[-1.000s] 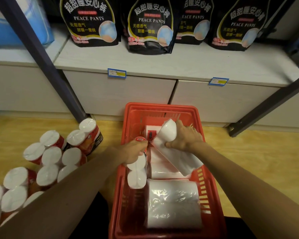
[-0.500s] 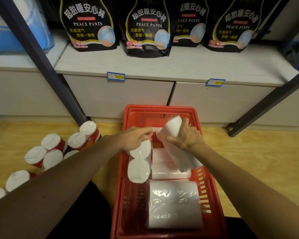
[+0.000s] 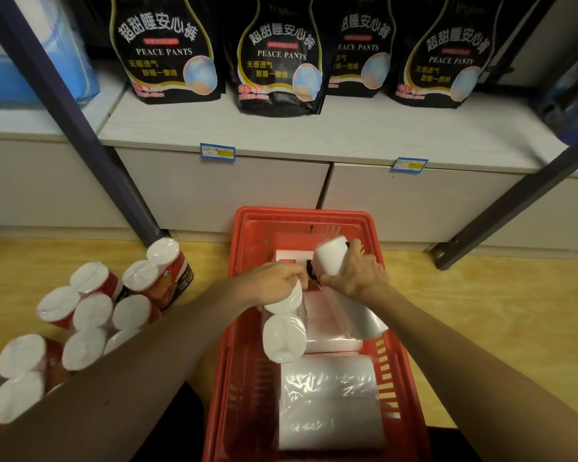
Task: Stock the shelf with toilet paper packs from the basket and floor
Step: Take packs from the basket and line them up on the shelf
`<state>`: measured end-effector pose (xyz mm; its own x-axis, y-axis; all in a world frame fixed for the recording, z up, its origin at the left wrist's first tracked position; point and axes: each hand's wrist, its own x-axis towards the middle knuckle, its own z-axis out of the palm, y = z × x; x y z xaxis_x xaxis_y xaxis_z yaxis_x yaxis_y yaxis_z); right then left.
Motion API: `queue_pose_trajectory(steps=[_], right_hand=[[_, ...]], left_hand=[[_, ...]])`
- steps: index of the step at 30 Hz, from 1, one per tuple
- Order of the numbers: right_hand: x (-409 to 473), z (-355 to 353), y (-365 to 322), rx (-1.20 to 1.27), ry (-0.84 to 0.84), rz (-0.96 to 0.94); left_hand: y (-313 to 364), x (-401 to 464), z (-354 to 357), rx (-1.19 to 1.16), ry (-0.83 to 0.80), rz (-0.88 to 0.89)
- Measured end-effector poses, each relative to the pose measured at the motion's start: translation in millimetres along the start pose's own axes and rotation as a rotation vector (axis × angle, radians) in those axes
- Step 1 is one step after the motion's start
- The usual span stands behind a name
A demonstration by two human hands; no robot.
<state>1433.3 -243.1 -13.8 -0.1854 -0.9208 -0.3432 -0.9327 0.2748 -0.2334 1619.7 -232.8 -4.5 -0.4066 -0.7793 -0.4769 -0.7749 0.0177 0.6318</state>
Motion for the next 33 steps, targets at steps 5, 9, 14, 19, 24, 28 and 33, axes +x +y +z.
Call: queue_pose_trajectory(steps=[5, 9, 14, 19, 24, 28, 33], right_hand=[[3.9, 5.1, 0.7, 0.029, -0.038, 0.022], [6.8, 1.9, -3.0, 0.059, -0.023, 0.017], [8.8, -12.8, -13.2, 0.236, 0.019, 0.016], [5.2, -54.2, -28.4, 0.344, 0.053, -0.033], [-6.6, -115.4, -41.6, 0.39, 0.041, -0.078], [-19.7, -174.0, -54.6, 0.39, 0.028, -0.112], [-45.7, -248.4, -71.7, 0.386, 0.016, -0.199]], left_hand=[[-1.0, 2.3, 10.7, 0.128, -0.008, -0.132], [-2.4, 5.4, 27.9, 0.156, 0.117, -0.167], [1.9, 1.6, 18.0, 0.184, 0.236, -0.218], [23.5, -12.7, -35.4, 0.27, 0.323, -0.194], [55.0, -39.1, -88.8, 0.239, 0.352, -0.194], [88.7, -60.5, -129.1, 0.255, 0.349, -0.214], [138.8, -96.1, -180.1, 0.229, 0.323, -0.245]])
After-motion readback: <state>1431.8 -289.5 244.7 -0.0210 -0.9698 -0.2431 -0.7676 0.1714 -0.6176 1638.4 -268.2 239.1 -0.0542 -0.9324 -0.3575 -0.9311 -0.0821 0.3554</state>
